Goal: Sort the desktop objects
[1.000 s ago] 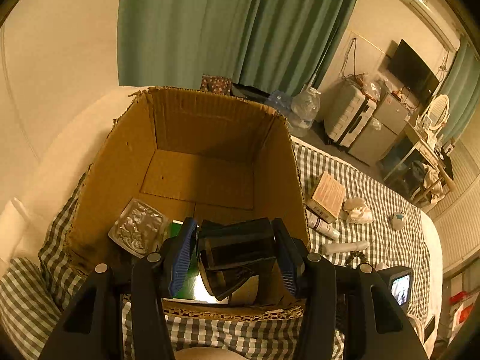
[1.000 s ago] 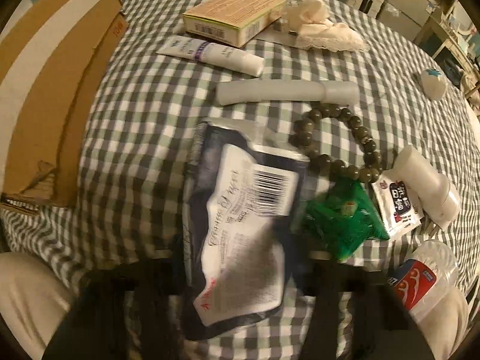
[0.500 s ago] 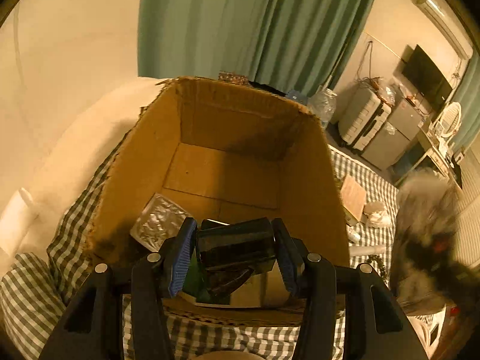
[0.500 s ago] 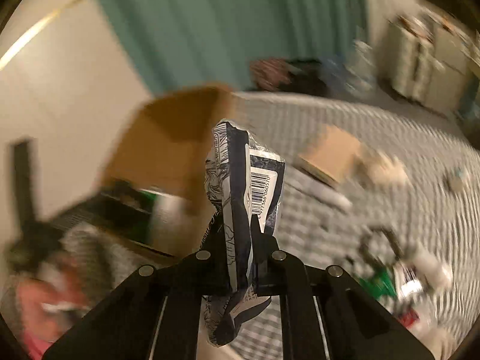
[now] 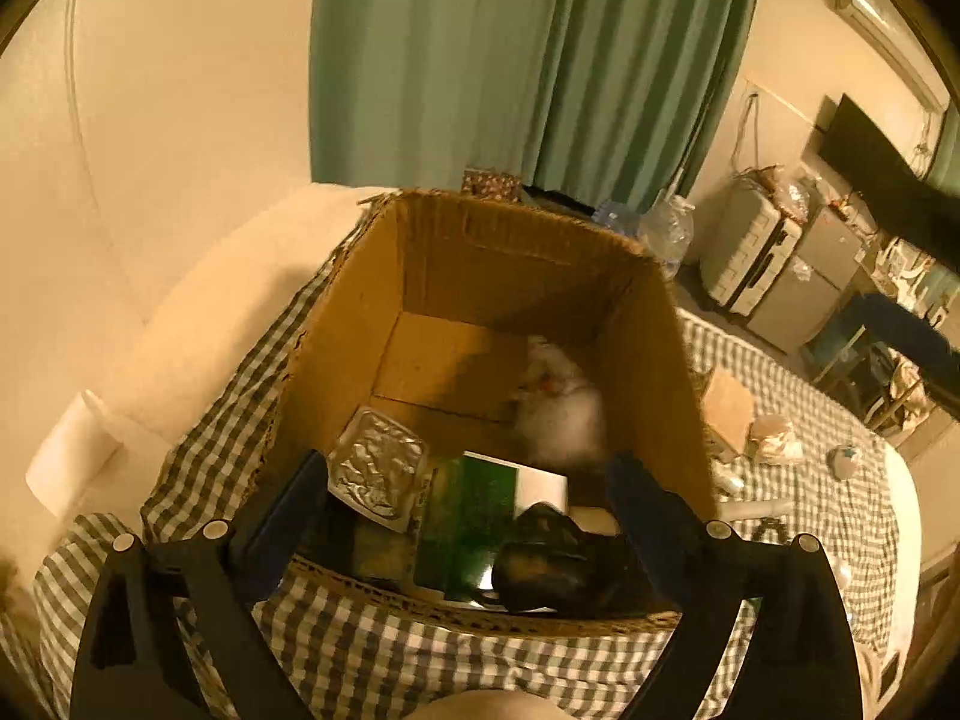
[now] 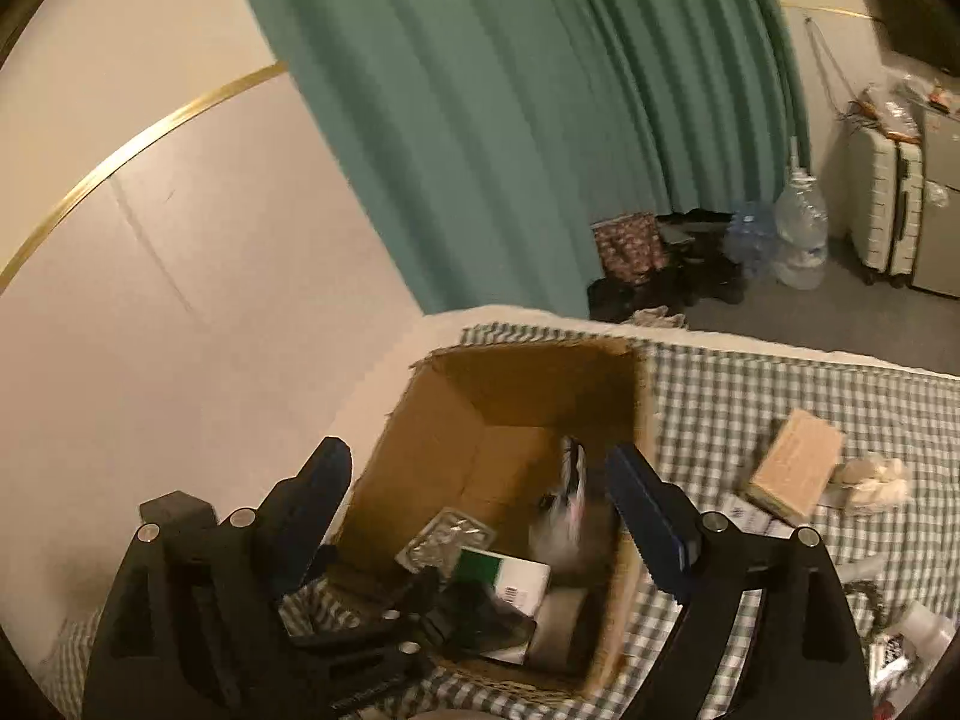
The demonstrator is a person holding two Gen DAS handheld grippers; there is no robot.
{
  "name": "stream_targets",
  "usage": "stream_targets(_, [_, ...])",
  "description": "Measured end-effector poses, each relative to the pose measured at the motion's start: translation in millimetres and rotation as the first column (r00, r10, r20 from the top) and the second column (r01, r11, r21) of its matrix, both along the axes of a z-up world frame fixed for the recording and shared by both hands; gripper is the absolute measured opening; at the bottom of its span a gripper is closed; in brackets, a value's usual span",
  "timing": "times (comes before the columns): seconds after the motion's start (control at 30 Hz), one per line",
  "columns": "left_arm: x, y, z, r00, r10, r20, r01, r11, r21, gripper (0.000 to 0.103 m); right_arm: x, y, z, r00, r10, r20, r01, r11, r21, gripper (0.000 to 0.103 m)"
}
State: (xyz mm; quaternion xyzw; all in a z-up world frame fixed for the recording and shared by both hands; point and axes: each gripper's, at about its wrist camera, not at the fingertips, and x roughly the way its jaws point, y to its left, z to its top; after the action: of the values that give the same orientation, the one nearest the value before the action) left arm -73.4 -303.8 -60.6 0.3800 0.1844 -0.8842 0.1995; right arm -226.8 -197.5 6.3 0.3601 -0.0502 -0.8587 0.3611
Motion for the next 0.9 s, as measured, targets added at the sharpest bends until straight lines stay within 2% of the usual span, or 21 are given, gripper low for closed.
stream_targets(0.07, [1.4, 9.3, 8.0, 1.000, -0.020, -0.017, 0.020, 1.000, -0.014, 0.097, 8.7, 20.6, 7.7, 0.997, -0.061, -0.046, 0.061, 0.998, 0.010, 0.087])
stream_targets(0.17, [3.3, 30.6, 23.7, 0.997, -0.064, -0.049, 0.062, 0.997, -0.055, 0.099, 27.9, 58.6, 20.2, 0.976, -0.158, -0.153, 0.161, 0.987, 0.011, 0.089])
stream_targets(0.23, [5.8, 48.4, 35.9, 0.992, -0.095, -0.077, 0.090, 0.993, -0.070, 0.102, 44.8, 89.7, 31.9, 0.944, -0.232, -0.235, 0.245, 0.969, 0.031, 0.101])
stream_targets(0.27, [7.1, 57.2, 41.4, 0.990, -0.108, -0.090, 0.101, 0.992, -0.078, 0.103, 54.0, 103.2, 38.9, 0.924, -0.264, -0.277, 0.288, 0.956, 0.053, 0.103])
stream_targets(0.3, [7.9, 67.4, 47.9, 0.987, -0.122, -0.106, 0.113, 0.990, -0.088, 0.103, 64.5, 121.2, 46.5, 0.896, -0.292, -0.335, 0.339, 0.937, 0.090, 0.103])
stream_targets(0.4, [9.2, 96.9, 64.9, 0.977, -0.164, -0.136, 0.147, 0.982, -0.122, 0.103, 87.6, 158.9, 66.1, 0.853, -0.320, -0.413, 0.419, 0.891, 0.175, 0.103])
stream_targets(0.47, [10.3, 115.3, 74.0, 0.971, -0.176, -0.161, 0.154, 0.978, -0.141, 0.103, 103.6, 183.0, 78.7, 0.836, -0.342, -0.430, 0.448, 0.877, 0.175, 0.103])
stream_targets(0.53, [11.1, 133.2, 77.9, 0.959, -0.198, -0.202, 0.172, 0.975, -0.140, 0.103, 109.5, 213.3, 82.9, 0.864, -0.350, -0.362, 0.429, 0.888, 0.167, 0.103])
stream_targets(0.57, [10.5, 141.5, 77.3, 0.952, -0.215, -0.217, 0.190, 0.973, -0.133, 0.103, 107.4, 227.7, 78.1, 0.895, -0.350, -0.278, 0.406, 0.896, 0.178, 0.103])
stream_targets(0.6, [8.1, 151.3, 75.1, 0.948, -0.232, -0.220, 0.208, 0.970, -0.123, 0.103, 97.2, 242.1, 63.0, 0.933, -0.340, -0.120, 0.359, 0.907, 0.221, 0.103])
stream_targets(0.63, [4.6, 160.4, 71.6, 0.946, -0.242, -0.214, 0.222, 0.969, -0.113, 0.103, 90.0, 253.1, 48.6, 0.940, -0.339, -0.025, 0.335, 0.913, 0.234, 0.103])
stream_targets(0.67, [0.3, 170.0, 67.4, 0.947, -0.248, -0.205, 0.230, 0.967, -0.107, 0.103, 86.0, 261.3, 37.3, 0.933, -0.358, 0.015, 0.345, 0.910, 0.230, 0.103])
stream_targets(0.77, [-14.1, 197.6, 50.8, 0.945, -0.283, -0.162, 0.267, 0.957, -0.118, 0.103, 73.3, 295.6, -11.7, 0.883, -0.463, 0.075, 0.426, 0.859, 0.285, 0.103])
stream_targets(0.9, [-39.0, 233.5, 22.1, 0.933, -0.349, -0.087, 0.333, 0.930, -0.154, 0.103, 55.0, 322.8, -63.8, 0.845, -0.497, 0.198, 0.434, 0.853, 0.289, 0.103])
